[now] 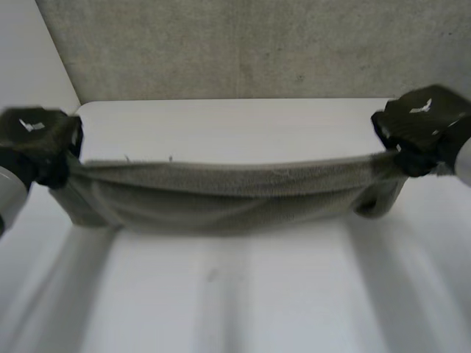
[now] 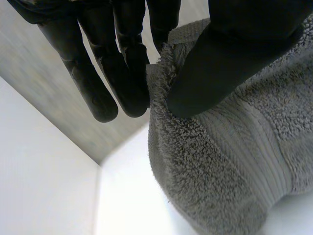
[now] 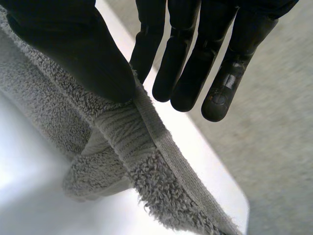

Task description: Fold the towel.

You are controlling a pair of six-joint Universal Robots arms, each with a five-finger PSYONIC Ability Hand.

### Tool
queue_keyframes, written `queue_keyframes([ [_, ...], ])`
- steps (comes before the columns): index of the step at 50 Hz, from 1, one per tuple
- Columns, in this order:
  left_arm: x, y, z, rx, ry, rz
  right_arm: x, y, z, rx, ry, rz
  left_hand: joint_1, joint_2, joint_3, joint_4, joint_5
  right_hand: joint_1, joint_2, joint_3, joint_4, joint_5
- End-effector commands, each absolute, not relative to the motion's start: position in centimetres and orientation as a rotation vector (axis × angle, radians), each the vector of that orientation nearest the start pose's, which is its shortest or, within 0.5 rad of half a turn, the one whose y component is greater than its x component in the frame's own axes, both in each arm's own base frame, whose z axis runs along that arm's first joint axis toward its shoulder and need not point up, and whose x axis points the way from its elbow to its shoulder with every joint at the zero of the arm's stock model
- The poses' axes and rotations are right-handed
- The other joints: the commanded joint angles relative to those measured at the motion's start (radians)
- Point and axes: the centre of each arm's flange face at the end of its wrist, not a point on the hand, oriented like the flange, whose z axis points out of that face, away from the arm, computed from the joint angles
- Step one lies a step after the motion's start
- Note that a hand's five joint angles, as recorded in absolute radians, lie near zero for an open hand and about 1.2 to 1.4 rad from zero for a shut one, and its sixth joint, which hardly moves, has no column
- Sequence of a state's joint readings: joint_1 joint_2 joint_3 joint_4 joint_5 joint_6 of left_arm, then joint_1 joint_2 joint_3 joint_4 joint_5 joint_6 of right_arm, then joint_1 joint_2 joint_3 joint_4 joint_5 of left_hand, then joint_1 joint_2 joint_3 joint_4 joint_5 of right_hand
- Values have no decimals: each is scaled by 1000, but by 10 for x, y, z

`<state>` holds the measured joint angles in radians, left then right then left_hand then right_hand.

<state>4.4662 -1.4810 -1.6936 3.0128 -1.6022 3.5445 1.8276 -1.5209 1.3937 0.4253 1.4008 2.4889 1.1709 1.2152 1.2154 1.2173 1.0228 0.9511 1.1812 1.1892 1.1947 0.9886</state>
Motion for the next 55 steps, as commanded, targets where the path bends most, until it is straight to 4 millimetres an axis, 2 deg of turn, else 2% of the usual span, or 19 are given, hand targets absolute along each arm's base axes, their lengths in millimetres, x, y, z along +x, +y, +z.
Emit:
queue_keyframes([
  [1, -197, -262, 229, 732, 2398, -1728, 222, -268, 261, -1411, 2373, -1713, 225, 181, 181, 179, 199, 445, 215, 207, 202, 233],
  [7, -204, -308, 204, 683, 2377, -1705, 236, -298, 232, -1459, 2386, -1687, 225, 181, 181, 179, 199, 445, 215, 207, 202, 233],
  [13, -219, -361, 234, 605, 2188, -1958, 246, -332, 234, -1447, 2365, -1889, 225, 181, 181, 179, 199, 445, 215, 207, 202, 233],
  [14, -219, -361, 234, 605, 2187, -1959, 249, -347, 245, -1422, 2329, -2030, 225, 181, 181, 179, 199, 445, 215, 207, 202, 233],
  [16, -227, -386, 273, 532, 2015, -2160, 251, -362, 261, -1382, 2270, -2205, 225, 181, 181, 179, 199, 445, 215, 207, 202, 233],
  [18, -233, -393, 297, 499, 1918, -2272, 260, -382, 308, -1269, 2047, -2597, 225, 181, 181, 179, 199, 445, 215, 207, 202, 233],
  [21, -242, -400, 349, 398, 1688, -2512, 263, -385, 335, -1176, 1893, -2783, 225, 181, 181, 179, 199, 445, 215, 207, 202, 233],
  [23, -244, -401, 371, 336, 1574, -2621, 264, -380, 388, -976, 1572, -3086, 225, 181, 181, 179, 199, 445, 215, 207, 202, 233],
  [27, -243, -391, 408, 183, 1381, -2799, 262, -368, 414, -855, 1383, -3219, 225, 181, 181, 179, 199, 445, 215, 207, 202, 233],
  [29, -240, -388, 406, 149, 1399, -2795, 263, -362, 416, -855, 1358, -3220, 225, 181, 181, 179, 199, 445, 215, 207, 202, 233],
  [32, -236, -382, 384, 142, 1509, -2743, 265, -354, 401, -929, 1387, -3145, 225, 181, 181, 179, 199, 445, 215, 207, 202, 233],
  [38, -233, -369, 335, 183, 1729, -2628, 264, -347, 325, -1124, 1601, -2848, 225, 181, 181, 179, 199, 445, 215, 207, 202, 233],
  [40, -231, -358, 290, 230, 1899, -2515, 263, -343, 305, -1164, 1666, -2766, 225, 181, 181, 179, 199, 445, 215, 207, 202, 233],
  [42, -230, -352, 270, 255, 1967, -2457, 260, -330, 264, -1237, 1800, -2592, 225, 181, 181, 179, 199, 445, 215, 207, 202, 233],
  [43, -229, -346, 250, 285, 2033, -2399, 260, -330, 264, -1238, 1800, -2592, 225, 181, 181, 179, 199, 445, 215, 207, 202, 233],
  [45, -229, -340, 231, 313, 2090, -2348, 257, -317, 228, -1295, 1913, -2428, 225, 181, 181, 179, 199, 445, 215, 207, 202, 233],
  [48, -228, -331, 200, 353, 2180, -2250, 256, -313, 209, -1325, 1957, -2346, 225, 181, 181, 179, 199, 445, 215, 207, 202, 233],
  [50, -228, -327, 185, 368, 2226, -2196, 256, -306, 167, -1382, 2050, -2173, 225, 181, 181, 179, 199, 445, 215, 207, 202, 233],
  [55, -224, -319, 164, 381, 2296, -2099, 253, -294, 138, -1423, 2125, -2020, 225, 181, 181, 179, 199, 445, 215, 207, 202, 233],
])
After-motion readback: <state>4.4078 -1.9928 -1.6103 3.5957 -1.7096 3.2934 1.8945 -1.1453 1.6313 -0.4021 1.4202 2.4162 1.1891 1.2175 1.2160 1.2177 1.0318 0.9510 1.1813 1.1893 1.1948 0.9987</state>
